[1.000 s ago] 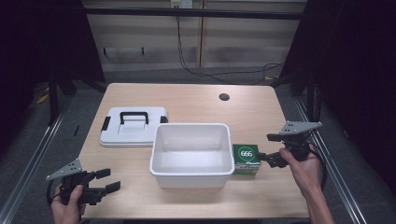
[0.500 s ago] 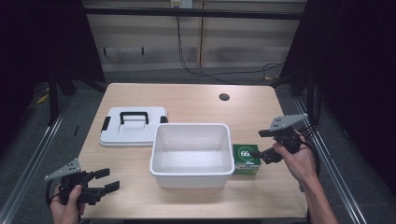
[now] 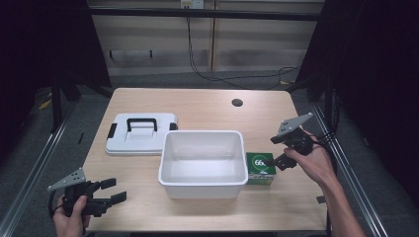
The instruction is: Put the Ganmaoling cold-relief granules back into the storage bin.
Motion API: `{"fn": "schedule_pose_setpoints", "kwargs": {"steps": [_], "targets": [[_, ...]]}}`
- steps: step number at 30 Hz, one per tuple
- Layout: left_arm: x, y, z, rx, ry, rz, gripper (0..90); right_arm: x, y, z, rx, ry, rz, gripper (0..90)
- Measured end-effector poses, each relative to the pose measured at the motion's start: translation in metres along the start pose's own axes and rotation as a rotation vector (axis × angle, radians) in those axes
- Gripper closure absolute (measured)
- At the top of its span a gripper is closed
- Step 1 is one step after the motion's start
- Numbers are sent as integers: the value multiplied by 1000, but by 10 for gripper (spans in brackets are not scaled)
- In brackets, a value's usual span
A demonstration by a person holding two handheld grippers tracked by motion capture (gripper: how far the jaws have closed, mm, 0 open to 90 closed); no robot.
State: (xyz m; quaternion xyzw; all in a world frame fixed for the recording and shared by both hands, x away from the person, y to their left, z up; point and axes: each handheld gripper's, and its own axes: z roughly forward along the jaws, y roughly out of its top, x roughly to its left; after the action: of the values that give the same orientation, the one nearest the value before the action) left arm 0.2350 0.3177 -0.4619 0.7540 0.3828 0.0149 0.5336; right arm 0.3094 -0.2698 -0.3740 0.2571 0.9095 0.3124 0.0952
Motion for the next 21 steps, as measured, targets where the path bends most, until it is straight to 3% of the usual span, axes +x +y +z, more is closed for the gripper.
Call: {"fn": "schedule_pose_setpoints", "kwargs": {"steps": [3,6,9,14,21], "targets": [[0,0,0,0,-2,2,184,1,5,6,9,33,-62,120],[0,0,0,2,0,0,184,2,6,8,27,52,-84,117],[-1,0,0,-1,-3,0,183,1,7,11,74,62,-149,113],[0,0,0,1,-2,-1,183,0,7,18,143,92,-188,96],[0,0,0,2,-2,-1,183,-2,9,24,193,118,-210,95]]}}
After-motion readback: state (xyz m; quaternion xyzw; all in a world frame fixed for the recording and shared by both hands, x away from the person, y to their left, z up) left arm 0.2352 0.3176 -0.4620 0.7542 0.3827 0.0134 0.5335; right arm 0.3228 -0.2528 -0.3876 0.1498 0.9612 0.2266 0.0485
